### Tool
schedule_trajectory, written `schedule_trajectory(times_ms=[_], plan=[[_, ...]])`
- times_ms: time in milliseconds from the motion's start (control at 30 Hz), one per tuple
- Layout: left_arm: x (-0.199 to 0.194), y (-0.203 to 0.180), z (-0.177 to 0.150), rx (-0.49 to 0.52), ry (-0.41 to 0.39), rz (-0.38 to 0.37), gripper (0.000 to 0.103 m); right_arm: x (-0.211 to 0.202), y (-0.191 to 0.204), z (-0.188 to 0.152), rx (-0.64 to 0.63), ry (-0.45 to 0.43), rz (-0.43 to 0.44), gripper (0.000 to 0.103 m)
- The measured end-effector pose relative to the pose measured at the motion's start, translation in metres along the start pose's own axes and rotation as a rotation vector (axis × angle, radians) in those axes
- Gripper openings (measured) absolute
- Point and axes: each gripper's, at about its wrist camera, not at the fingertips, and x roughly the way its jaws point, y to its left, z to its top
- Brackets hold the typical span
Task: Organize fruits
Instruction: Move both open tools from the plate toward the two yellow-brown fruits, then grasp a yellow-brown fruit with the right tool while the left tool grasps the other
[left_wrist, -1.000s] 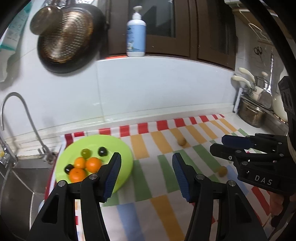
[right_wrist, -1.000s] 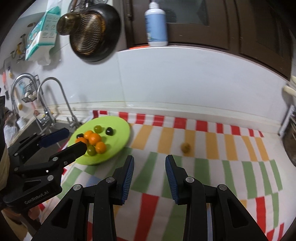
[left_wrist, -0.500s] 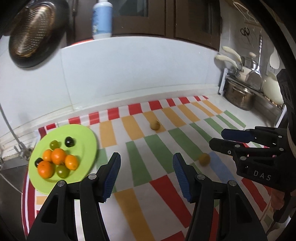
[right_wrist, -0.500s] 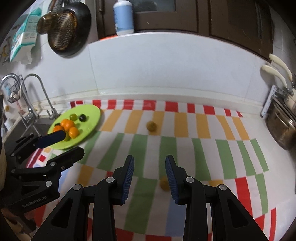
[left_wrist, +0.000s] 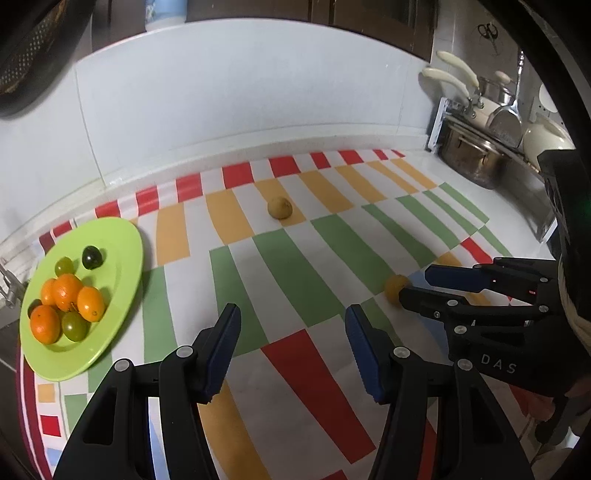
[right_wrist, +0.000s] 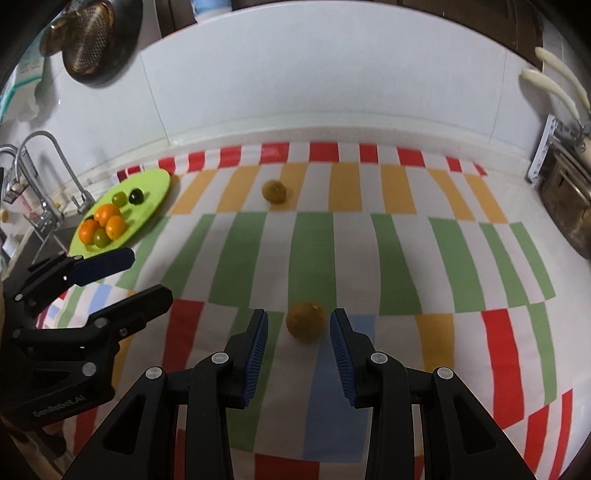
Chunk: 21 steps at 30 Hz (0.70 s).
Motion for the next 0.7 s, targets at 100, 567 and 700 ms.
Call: schedule_trajectory(times_ms=[100, 567, 700], plan=[[0.009, 0.001, 0.0, 0.001, 0.018, 0.002, 0.057, 0.009, -0.002, -0.002, 0.006, 0.018, 0.005, 0.036], [0.03, 0.005, 0.004, 0.0, 0.059, 0.006, 0.057, 0.028, -0.002, -0.004, 0.003, 0.046, 0.009, 0.035], [0.034, 0.006, 0.006, -0.005, 0.06, 0.004, 0.057, 0.028, -0.002, -0.003, -0.005, 0.044, 0.007, 0.03]])
